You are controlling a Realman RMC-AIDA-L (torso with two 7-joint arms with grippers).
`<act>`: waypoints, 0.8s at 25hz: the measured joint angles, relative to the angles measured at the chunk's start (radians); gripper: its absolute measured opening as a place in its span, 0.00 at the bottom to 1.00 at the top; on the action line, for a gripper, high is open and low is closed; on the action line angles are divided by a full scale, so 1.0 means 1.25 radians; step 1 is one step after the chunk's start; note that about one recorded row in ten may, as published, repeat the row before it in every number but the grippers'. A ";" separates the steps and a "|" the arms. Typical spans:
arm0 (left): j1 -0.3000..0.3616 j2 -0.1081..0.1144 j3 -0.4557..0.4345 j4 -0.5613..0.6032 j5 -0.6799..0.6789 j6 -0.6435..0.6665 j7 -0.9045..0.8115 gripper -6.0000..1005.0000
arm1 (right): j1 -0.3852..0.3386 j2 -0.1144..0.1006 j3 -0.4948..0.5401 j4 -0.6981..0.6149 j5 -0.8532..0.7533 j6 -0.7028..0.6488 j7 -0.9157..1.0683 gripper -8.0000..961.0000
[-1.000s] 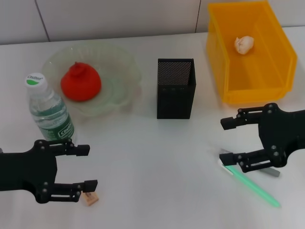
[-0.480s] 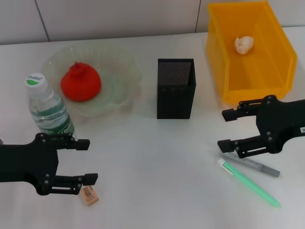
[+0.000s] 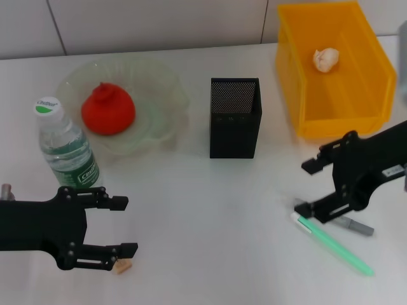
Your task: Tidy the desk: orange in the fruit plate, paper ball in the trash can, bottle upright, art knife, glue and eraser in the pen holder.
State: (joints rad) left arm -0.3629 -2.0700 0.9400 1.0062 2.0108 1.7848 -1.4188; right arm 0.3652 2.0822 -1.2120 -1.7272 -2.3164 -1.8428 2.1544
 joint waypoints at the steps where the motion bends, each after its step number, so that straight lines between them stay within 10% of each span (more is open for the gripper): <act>1: 0.000 0.000 0.000 0.000 0.000 0.000 0.000 0.79 | 0.010 0.000 -0.029 -0.018 -0.030 -0.008 0.028 0.80; 20: 0.011 0.000 0.008 -0.038 -0.077 0.019 0.075 0.79 | 0.094 0.000 -0.247 -0.042 -0.253 -0.062 0.252 0.80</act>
State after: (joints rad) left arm -0.3489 -2.0695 0.9496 0.9581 1.9151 1.8080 -1.3245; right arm 0.4831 2.0816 -1.5208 -1.7803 -2.6329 -1.9201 2.4698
